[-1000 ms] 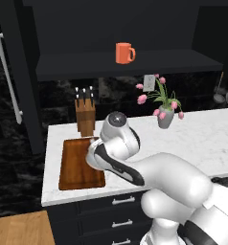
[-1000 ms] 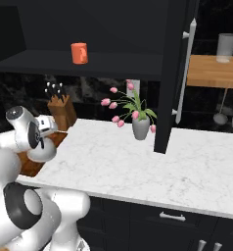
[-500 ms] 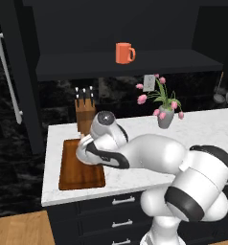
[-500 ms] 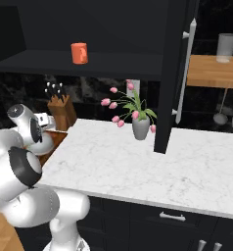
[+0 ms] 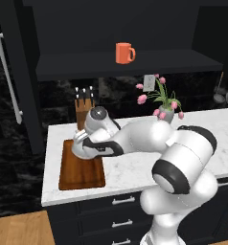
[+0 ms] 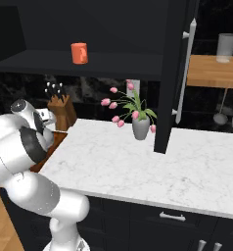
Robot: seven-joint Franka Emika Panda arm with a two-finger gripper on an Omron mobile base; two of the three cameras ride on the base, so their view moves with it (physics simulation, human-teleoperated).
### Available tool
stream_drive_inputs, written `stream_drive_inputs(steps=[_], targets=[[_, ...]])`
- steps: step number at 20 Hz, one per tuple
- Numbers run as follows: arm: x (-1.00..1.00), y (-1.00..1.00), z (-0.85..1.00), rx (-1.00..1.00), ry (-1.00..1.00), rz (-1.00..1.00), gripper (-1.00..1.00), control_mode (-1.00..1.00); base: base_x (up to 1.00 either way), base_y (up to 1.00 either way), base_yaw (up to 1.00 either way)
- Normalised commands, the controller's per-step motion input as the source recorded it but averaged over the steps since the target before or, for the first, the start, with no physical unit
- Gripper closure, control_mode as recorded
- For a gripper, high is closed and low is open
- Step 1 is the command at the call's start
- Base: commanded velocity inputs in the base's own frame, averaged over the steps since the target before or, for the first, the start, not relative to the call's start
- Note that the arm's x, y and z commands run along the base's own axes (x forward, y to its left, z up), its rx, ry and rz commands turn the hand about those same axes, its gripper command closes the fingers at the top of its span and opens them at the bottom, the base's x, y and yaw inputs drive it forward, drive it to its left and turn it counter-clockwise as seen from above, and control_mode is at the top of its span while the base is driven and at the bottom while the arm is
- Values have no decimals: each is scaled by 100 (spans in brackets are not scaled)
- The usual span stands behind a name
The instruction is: Pick the kettle from the counter and place it on the tray. Then pick the mug from the cabinet and place it on the tray. Then close the cabinet doors.
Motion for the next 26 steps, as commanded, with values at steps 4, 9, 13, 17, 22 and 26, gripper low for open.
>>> stream_drive_inputs(steps=[4,9,13,17,22,26], targets=[[25,3,-10,0,0,0,100,-100,0,0,0],[22,4,-14,0,0,0,100,-100,0,0,0],[24,5,-13,0,0,0,100,-100,0,0,0],[24,8,-14,0,0,0,100,-100,0,0,0],[20,10,-17,0,0,0,100,-100,0,0,0],[19,9,-16,0,0,0,100,-100,0,0,0]])
